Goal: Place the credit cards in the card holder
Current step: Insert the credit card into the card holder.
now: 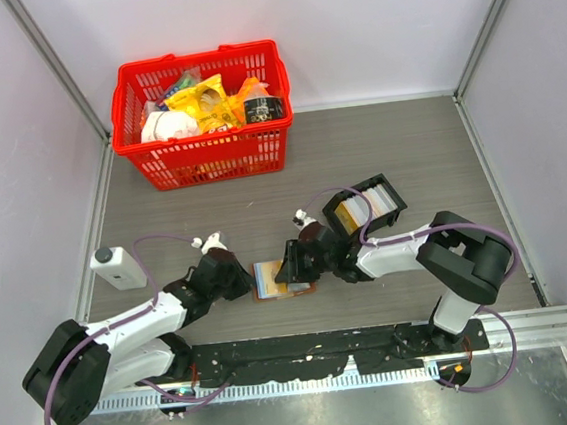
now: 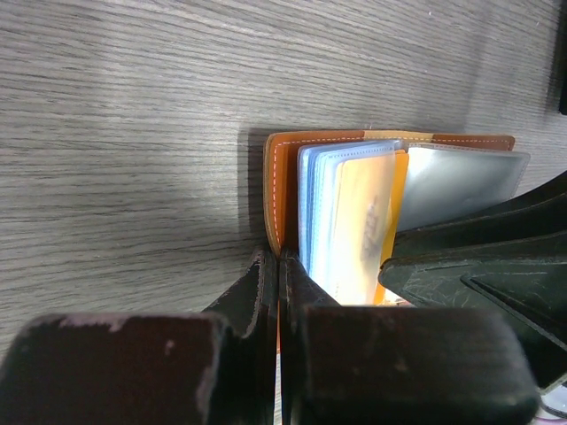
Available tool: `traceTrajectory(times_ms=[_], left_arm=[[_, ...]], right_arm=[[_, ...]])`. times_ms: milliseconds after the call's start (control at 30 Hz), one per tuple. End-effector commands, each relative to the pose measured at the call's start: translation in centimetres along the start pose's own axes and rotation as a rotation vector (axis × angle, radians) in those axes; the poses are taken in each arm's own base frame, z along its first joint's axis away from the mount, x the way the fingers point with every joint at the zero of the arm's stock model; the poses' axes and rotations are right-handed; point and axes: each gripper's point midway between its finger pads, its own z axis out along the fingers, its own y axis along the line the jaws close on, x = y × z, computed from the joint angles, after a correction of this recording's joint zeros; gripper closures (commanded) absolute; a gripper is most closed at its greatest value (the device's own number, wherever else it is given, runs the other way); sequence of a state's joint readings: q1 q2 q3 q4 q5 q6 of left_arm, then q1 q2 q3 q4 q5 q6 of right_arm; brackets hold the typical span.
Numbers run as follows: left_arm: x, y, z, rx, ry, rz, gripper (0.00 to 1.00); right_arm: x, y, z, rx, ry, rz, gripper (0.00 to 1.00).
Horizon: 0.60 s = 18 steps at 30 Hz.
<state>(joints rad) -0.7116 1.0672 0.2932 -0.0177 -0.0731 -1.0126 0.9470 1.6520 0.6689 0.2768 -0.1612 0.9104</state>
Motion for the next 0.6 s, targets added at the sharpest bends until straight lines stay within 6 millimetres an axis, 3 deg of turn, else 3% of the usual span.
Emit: traceTrajectory(times_ms=[0, 400, 567], left_arm=[[1.1, 1.6, 0.2, -0.055, 0.035, 0.034, 1.0], [1.1, 1.6, 0.5, -0.06, 0.045, 0.034, 1.0], [1.2, 1.6, 0.6, -0.06, 0.049, 0.036, 1.0]], right_arm=[[-0.2, 0.9, 0.6, -0.036, 0.002, -0.024, 0.66], [-0.9, 1.0, -0.1, -0.037, -0.042, -0.011, 0.97], [-1.4, 0.1, -0.4, 0.007, -0.072, -0.002, 0.92]])
